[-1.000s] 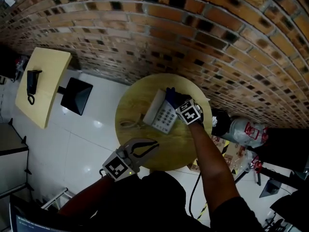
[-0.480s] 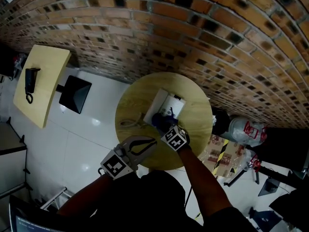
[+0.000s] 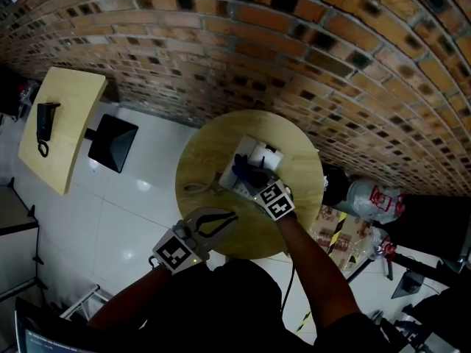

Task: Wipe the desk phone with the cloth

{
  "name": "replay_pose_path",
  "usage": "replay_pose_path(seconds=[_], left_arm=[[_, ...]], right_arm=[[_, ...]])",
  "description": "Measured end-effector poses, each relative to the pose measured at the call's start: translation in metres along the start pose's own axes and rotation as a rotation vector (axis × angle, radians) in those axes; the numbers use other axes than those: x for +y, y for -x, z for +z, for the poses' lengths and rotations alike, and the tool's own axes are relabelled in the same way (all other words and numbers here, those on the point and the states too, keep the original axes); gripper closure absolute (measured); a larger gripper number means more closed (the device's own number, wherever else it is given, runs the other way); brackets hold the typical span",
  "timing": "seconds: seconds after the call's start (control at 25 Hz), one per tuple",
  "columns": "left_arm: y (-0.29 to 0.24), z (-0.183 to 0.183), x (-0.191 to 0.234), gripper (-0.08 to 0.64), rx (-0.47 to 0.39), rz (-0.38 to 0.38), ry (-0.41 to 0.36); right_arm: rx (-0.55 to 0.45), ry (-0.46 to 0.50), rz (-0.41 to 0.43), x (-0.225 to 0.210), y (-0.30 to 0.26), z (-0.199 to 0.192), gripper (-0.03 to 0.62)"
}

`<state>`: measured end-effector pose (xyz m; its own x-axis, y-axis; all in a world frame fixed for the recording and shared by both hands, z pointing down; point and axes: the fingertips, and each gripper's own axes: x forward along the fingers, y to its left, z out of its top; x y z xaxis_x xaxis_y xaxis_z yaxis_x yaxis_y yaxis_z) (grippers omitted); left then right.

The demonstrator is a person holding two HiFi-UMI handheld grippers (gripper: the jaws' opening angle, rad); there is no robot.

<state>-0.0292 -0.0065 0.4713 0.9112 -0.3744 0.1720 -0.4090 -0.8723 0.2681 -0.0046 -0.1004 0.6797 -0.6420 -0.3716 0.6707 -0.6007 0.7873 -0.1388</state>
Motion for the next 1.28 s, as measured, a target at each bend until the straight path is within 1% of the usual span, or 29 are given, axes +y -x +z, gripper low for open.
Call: replay_pose_path(seconds=[0.08,0.16,0.24,0.32,0.4,0.52,0.6,0.68,0.84,0.96,1.04,1.12,1.2,1.28], left_arm=[[0.004,0.000,0.003,0.544,-0.006,0.016,0.005],[0.008,0.001,0.005,0.545,-0.014,0.032,0.011],[0.013,0.000,0.007,0.545,-0.020,0.047,0.009],[0.019,-0.001,0.010,0.545,-0.020,0.064,0.014],[0.025,-0.002,0.013,0.545,-0.023,0.081,0.021],[0.030,-0.004,0.016,0.545,-0.021,0.093,0.025],[0.032,-0.003,0.017,0.545,-0.022,0.092,0.019],[0.033,-0.002,0.018,0.545,-0.021,0.092,0.020],[0.028,-0.003,0.016,0.545,-0.006,0.079,0.022],[0.023,-0.004,0.014,0.545,0.000,0.062,0.009],[0.021,-0.004,0.011,0.545,-0.001,0.050,0.002],[0.018,-0.004,0.009,0.545,0.002,0.044,0.012],[0.015,-0.008,0.007,0.545,0.012,0.033,0.013],[0.010,-0.011,0.002,0.543,0.025,0.012,0.007]], right_arm=[[-0.026,0.004,-0.059,-0.042,0.001,0.027,0.520],[-0.027,0.003,-0.102,-0.080,-0.005,0.045,0.520],[-0.005,-0.015,-0.113,-0.101,-0.014,0.055,0.521],[0.029,-0.017,-0.101,-0.105,-0.027,0.057,0.520],[0.050,-0.004,-0.085,-0.095,-0.038,0.055,0.520],[0.032,-0.001,-0.062,-0.068,-0.042,0.053,0.520],[0.032,0.023,-0.021,-0.039,-0.044,0.051,0.522],[0.054,0.079,0.037,-0.002,-0.047,0.044,0.522],[0.123,0.153,0.135,0.064,-0.054,0.011,0.522],[0.165,0.154,0.185,0.094,-0.060,-0.015,0.522],[0.159,0.132,0.194,0.101,-0.062,-0.021,0.520],[0.129,0.110,0.181,0.096,-0.058,-0.018,0.520],[0.081,0.081,0.151,0.084,-0.048,-0.010,0.522],[0.024,0.036,0.099,0.062,-0.029,-0.002,0.522]])
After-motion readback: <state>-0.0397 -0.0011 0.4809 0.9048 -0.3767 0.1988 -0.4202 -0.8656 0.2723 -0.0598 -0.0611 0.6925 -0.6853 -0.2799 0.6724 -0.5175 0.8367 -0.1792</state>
